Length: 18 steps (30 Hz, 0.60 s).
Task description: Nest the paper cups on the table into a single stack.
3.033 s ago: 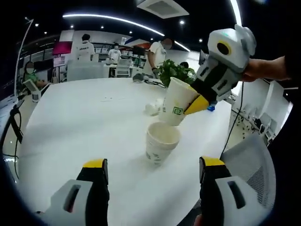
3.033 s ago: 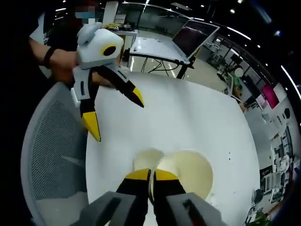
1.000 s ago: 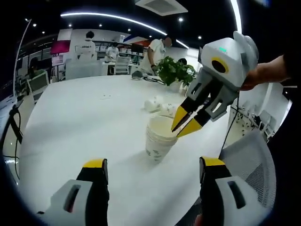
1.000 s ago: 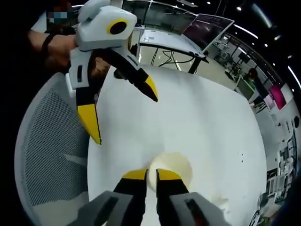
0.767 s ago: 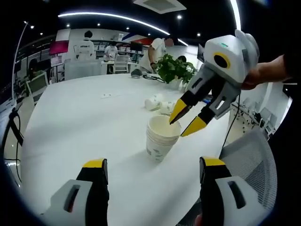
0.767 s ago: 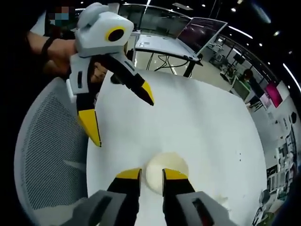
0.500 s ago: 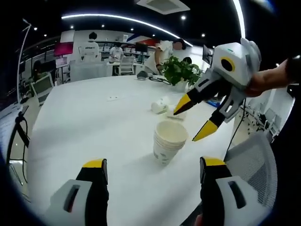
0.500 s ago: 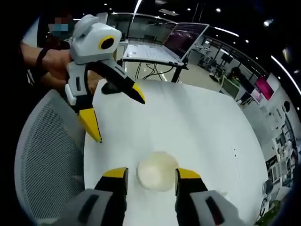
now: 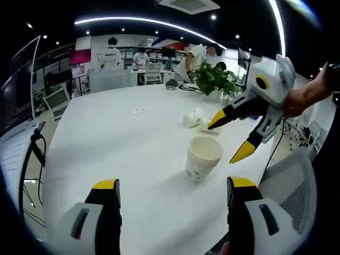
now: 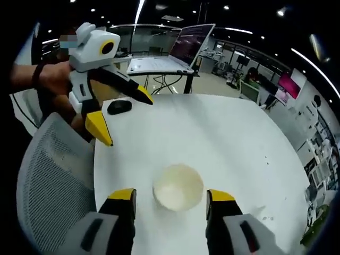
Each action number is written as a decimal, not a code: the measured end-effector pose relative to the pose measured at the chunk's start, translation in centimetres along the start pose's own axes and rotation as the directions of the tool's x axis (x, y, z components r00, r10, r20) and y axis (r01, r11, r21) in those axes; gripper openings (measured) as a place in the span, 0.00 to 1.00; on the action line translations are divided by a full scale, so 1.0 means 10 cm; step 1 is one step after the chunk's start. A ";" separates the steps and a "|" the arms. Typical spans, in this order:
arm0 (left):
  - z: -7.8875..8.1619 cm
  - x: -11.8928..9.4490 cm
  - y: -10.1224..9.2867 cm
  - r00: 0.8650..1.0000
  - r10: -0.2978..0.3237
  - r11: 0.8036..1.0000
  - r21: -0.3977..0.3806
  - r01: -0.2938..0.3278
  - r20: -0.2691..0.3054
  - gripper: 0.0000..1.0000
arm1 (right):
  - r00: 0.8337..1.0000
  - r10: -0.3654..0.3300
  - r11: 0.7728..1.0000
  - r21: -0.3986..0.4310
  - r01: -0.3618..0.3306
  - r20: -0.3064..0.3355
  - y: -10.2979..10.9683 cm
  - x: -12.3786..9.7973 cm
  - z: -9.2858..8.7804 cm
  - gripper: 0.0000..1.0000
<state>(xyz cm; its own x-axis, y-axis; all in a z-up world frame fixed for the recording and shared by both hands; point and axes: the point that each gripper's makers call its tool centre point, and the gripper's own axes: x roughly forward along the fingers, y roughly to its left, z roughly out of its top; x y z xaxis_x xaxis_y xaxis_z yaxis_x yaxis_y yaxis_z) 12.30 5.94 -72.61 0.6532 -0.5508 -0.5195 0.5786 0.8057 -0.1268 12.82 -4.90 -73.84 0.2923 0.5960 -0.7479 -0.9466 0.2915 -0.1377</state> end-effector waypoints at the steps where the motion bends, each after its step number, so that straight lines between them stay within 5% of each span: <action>1: -0.02 0.00 -0.01 1.000 0.002 1.000 0.006 -0.002 0.000 0.80 | 1.000 0.004 1.000 -0.002 -0.004 -0.003 -0.01 0.00 -0.01 0.53; 8: -0.15 0.07 -0.05 0.999 -0.007 1.000 0.017 0.007 -0.044 0.81 | 1.000 0.010 1.000 0.004 -0.010 -0.022 -0.04 -0.05 -0.08 0.56; 18: -0.08 0.10 -0.07 1.000 0.009 1.000 -0.020 -0.009 -0.008 0.81 | 0.999 -0.011 0.998 0.065 0.013 -0.034 -0.13 -0.09 -0.18 0.58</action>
<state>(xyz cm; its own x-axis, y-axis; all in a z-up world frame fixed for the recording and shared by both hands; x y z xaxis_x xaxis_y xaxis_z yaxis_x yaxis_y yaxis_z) 12.11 5.02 -73.72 0.6546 -0.5417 -0.5272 0.5628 0.8149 -0.1385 13.49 -7.18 -74.19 0.2979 0.5674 -0.7677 -0.9319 0.3472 -0.1050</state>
